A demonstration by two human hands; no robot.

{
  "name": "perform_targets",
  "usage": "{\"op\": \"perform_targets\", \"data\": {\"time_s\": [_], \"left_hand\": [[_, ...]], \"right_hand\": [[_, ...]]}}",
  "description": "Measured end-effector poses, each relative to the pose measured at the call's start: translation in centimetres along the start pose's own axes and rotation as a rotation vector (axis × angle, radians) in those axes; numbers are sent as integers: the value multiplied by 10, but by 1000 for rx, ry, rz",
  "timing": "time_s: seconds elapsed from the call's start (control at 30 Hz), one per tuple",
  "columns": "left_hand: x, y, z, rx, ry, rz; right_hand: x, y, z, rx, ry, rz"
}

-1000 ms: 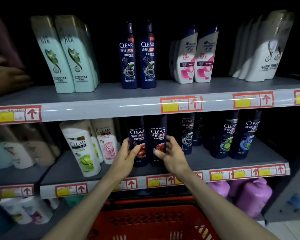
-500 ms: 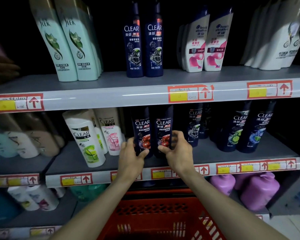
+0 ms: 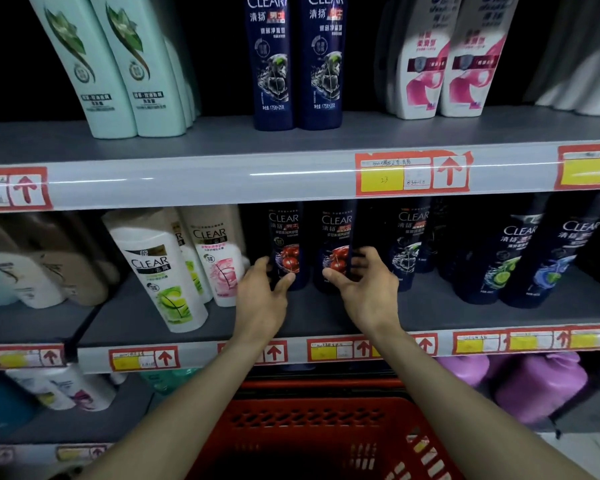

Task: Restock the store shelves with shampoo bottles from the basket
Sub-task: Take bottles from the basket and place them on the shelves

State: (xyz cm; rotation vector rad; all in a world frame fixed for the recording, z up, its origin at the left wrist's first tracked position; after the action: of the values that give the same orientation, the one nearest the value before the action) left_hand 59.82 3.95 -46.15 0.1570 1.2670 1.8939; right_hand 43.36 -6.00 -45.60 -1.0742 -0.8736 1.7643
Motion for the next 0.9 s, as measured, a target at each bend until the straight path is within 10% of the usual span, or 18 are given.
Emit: {"op": "perform_targets", "data": {"time_s": [0.9], "left_hand": [[-13, -13, -5, 156, -212, 79]], "right_hand": [[3, 6, -4, 69, -57, -34]]}}
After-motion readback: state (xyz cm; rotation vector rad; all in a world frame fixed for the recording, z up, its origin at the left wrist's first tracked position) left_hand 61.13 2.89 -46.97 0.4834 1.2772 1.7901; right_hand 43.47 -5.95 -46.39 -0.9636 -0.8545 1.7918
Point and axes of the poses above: each hand's wrist, its own x-axis away from the middle knuckle, its own z-axis out of the back of the hand, y = z × x, the point moved 2 cm from there along -x, towards the middle knuckle, and after that the axes turned 2 degrees about x, right-handed, at the moved point
